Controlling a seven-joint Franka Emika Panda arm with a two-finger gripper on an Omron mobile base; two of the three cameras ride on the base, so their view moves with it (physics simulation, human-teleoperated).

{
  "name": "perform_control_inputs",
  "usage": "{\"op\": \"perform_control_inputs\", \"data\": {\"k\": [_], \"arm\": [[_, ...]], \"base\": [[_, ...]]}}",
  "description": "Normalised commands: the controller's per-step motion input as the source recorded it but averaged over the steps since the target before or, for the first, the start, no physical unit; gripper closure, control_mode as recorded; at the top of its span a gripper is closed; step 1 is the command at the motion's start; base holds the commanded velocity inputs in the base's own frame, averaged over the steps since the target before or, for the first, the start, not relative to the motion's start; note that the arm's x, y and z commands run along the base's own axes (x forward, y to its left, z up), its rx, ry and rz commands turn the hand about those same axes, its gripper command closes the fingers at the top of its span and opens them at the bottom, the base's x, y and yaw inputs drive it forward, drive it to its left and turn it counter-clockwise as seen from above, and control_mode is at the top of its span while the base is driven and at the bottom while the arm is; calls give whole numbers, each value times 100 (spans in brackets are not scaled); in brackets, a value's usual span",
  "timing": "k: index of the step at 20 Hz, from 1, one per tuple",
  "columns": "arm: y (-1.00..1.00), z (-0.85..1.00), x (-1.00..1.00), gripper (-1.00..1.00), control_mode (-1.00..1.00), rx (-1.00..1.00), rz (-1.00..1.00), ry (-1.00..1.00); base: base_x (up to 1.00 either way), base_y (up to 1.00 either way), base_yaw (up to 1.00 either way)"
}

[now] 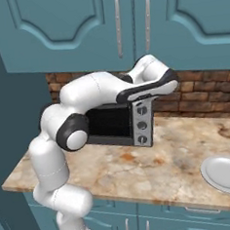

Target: Pull the toaster oven rack outwards. Pick up the baguette from the plate and place it on the toaster oven rack. Close the toaster oven door fully and set the temperature to the lowest setting.

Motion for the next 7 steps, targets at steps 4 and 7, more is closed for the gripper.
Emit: {"op": "perform_control_inputs", "data": {"k": [4, 7], "arm": [[53, -29, 43, 100, -100, -72, 33, -50], [52, -39, -1, 100, -100, -62, 42, -84]], "base": [[0, 0, 0], [0, 0, 0]]}}
